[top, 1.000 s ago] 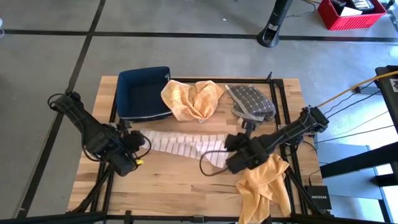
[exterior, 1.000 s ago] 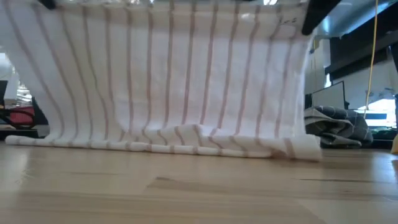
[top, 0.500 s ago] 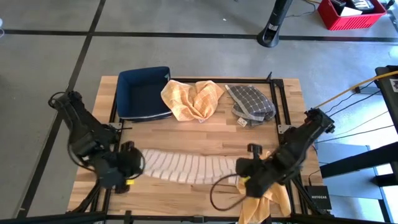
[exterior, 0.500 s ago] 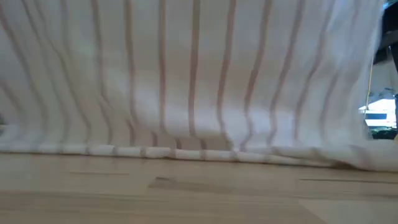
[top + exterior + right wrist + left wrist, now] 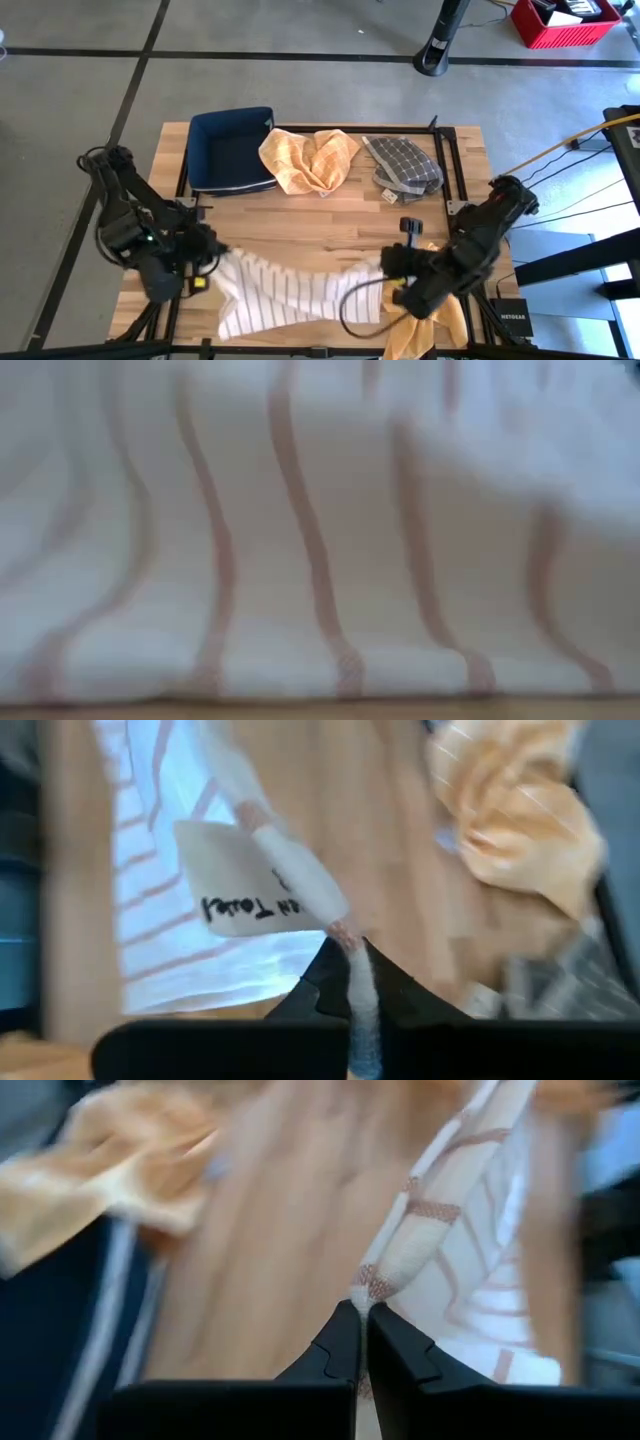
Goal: Fold towel
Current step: Fold the white towel
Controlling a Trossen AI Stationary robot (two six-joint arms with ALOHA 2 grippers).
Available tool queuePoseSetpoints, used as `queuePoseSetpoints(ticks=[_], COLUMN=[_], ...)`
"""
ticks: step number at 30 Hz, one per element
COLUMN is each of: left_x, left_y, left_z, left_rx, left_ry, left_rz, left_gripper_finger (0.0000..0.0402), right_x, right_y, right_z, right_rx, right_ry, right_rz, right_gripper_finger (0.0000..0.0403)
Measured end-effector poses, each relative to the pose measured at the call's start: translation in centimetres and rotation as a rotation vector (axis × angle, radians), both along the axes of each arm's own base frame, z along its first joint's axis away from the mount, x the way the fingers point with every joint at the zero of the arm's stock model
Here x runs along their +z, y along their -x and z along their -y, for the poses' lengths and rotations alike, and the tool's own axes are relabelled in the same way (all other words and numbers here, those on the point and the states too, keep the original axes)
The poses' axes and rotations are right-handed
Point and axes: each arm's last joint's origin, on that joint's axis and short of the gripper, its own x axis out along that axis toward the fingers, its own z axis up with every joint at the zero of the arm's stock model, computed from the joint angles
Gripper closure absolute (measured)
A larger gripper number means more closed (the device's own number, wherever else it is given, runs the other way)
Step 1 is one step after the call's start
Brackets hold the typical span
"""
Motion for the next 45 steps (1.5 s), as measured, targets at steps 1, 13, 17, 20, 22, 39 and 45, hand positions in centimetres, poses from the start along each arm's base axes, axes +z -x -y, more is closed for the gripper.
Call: queuePoseSetpoints(ticks=[1,13,17,20,22,39,45], left_x=[-0.7,-9.1,-11.1,-12.0,-12.5,-13.6,-12.3], left_y=[0.1,-0.9,-1.3,-1.6,-1.8,-4.2,-5.6], left_z=[-0.4,-3.4,-4.9,-6.1,-6.9,-9.6,-5.2], left_rx=[0.041,0.29,0.358,0.432,0.479,0.497,0.22], left_ry=[-0.023,-0.231,-0.326,-0.387,-0.423,-0.178,0.096], left_rz=[-0.03,-0.177,-0.164,-0.124,-0.1,-0.365,-0.266], left_gripper_finger=[0.04,0.04,0.04,0.04,0.04,0.027,0.0242], right_x=[-0.7,-11.5,-13.7,-15.1,-15.9,-16.3,-13.6], right_y=[-0.3,-3.1,-3.6,-3.9,-4.1,-4.5,-5.3], right_z=[0.5,7.4,9.6,11.1,12.1,18.2,14.8], right_rx=[-0.023,-0.261,-0.316,-0.343,-0.366,-0.503,-0.363], right_ry=[0.028,0.379,0.423,0.435,0.428,0.206,-0.115], right_rz=[-0.018,-0.2,-0.203,-0.213,-0.216,-0.388,-0.274], right_gripper_finger=[0.0402,0.0399,0.0398,0.0398,0.0397,0.0247,0.0188])
